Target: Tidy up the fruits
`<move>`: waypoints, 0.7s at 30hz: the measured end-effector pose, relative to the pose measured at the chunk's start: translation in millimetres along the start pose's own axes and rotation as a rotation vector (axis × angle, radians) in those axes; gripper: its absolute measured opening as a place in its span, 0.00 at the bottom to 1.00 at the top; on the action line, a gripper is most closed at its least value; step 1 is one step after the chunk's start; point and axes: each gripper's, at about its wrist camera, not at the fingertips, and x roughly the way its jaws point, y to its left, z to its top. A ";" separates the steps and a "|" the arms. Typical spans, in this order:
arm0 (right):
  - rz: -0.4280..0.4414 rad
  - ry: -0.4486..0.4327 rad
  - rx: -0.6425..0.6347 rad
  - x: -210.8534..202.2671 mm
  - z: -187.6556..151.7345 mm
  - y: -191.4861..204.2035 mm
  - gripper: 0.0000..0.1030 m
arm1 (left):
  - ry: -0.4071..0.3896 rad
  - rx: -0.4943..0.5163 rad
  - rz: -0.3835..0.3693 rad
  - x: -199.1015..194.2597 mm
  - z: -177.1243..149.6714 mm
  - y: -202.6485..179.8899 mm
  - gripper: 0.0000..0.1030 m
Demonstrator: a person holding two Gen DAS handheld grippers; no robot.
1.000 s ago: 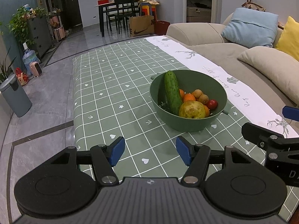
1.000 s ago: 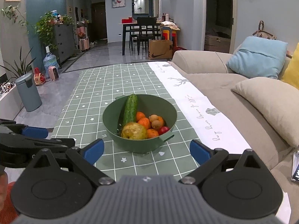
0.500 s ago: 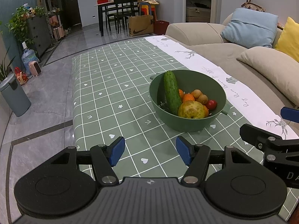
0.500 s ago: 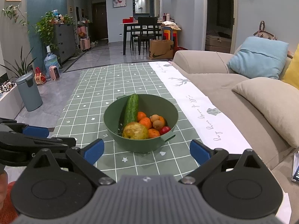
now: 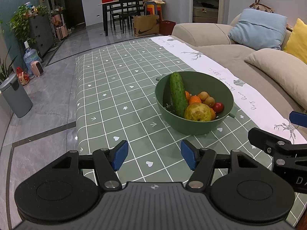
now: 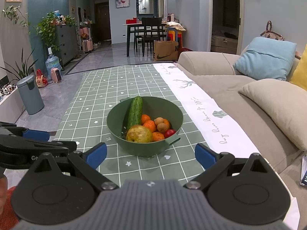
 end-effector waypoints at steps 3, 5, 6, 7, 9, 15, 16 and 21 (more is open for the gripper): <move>0.000 0.000 -0.001 0.1 0.0 -0.1 0.92 | 0.000 -0.001 -0.001 -0.1 0.0 0.0 0.72; 0.001 0.001 -0.001 0.4 -0.2 -0.3 0.92 | 0.000 -0.002 0.000 -0.2 -0.1 0.0 0.72; 0.001 0.001 -0.001 0.6 -0.2 -0.2 0.92 | 0.000 -0.002 0.000 -0.3 -0.2 0.0 0.72; 0.000 0.000 -0.001 0.4 -0.3 -0.3 0.92 | 0.000 -0.002 -0.001 -0.1 0.0 0.5 0.72; 0.000 0.000 -0.001 0.7 -0.3 -0.1 0.92 | 0.000 -0.001 -0.001 -0.3 -0.2 0.1 0.72; 0.001 0.003 -0.003 1.7 -1.1 0.2 0.92 | 0.000 0.000 -0.002 -0.5 -0.2 0.3 0.72; 0.001 0.004 -0.003 1.8 -1.7 0.0 0.92 | 0.000 0.000 -0.002 -0.2 -0.1 0.5 0.72; 0.002 0.007 -0.001 3.1 -3.2 -0.7 0.92 | -0.002 0.003 -0.003 -2.1 -1.1 -0.9 0.72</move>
